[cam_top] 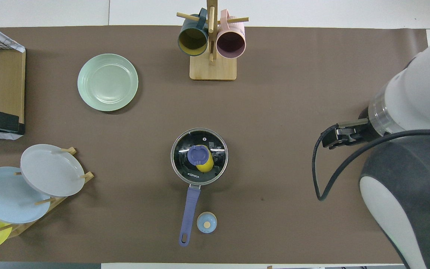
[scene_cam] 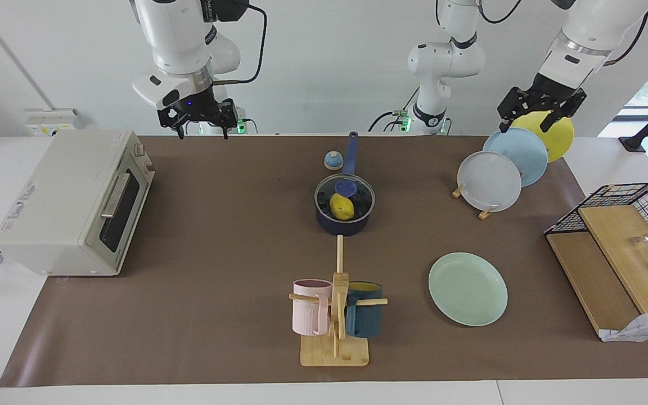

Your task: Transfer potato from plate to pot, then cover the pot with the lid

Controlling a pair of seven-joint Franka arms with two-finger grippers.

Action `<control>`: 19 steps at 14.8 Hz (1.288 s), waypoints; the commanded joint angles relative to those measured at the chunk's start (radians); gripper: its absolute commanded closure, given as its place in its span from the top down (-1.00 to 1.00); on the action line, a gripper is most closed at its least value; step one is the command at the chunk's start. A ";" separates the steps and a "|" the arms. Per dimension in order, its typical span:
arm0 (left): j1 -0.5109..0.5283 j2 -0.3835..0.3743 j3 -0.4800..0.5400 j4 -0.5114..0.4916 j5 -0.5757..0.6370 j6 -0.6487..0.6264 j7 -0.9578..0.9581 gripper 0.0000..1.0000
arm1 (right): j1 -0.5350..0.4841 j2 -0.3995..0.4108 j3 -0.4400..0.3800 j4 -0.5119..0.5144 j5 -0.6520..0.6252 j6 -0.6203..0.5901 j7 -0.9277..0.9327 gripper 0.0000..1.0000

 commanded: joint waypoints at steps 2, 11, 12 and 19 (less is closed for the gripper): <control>0.012 -0.016 -0.008 -0.050 0.019 0.048 -0.033 1.00 | -0.052 -0.024 -0.044 -0.053 0.065 0.095 -0.084 1.00; 0.011 0.025 -0.008 -0.075 0.014 0.049 -0.033 1.00 | -0.063 -0.014 -0.092 -0.047 0.036 0.127 -0.185 1.00; 0.009 0.025 -0.008 -0.073 0.014 0.048 -0.034 1.00 | -0.073 -0.014 -0.066 -0.047 0.024 0.123 -0.185 1.00; 0.007 0.025 -0.008 -0.073 0.014 0.052 -0.033 1.00 | -0.110 -0.020 -0.040 -0.052 0.036 0.133 -0.181 1.00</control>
